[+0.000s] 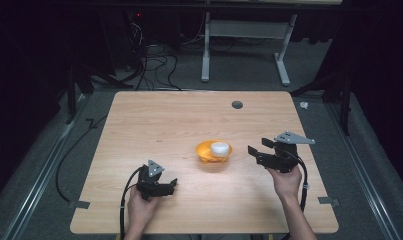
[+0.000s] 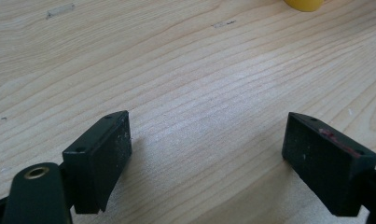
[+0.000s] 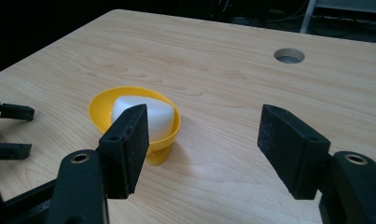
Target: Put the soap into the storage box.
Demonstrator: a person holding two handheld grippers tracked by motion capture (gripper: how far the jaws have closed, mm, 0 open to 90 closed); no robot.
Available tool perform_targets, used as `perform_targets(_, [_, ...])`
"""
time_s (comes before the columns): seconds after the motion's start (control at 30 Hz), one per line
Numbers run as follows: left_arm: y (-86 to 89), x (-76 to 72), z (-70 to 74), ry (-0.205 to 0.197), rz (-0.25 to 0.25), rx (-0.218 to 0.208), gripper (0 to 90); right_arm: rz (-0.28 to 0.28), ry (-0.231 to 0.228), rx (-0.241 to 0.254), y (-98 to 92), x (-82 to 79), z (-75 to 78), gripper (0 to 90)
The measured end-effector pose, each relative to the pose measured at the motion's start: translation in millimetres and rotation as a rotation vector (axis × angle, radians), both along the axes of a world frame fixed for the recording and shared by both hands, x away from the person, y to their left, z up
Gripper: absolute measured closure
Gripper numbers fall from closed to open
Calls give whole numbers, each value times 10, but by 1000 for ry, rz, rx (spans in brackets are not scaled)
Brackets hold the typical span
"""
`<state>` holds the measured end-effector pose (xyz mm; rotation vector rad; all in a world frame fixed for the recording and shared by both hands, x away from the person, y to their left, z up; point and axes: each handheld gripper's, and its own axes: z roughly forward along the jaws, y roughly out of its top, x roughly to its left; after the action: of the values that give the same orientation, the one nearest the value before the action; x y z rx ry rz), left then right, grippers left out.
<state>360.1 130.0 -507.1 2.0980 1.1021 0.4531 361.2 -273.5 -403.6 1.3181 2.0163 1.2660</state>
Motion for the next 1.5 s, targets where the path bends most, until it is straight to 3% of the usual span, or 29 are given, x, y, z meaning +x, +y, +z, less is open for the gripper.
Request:
perform_targets(0.87, [0, -1, 0, 0, 0, 0, 161, -45, -22, 17, -242, -191, 6, 347])
perform_targets(1.5, [0, -2, 0, 0, 1, 0, 161, -86, -21, 44, -401, -340, -90, 347])
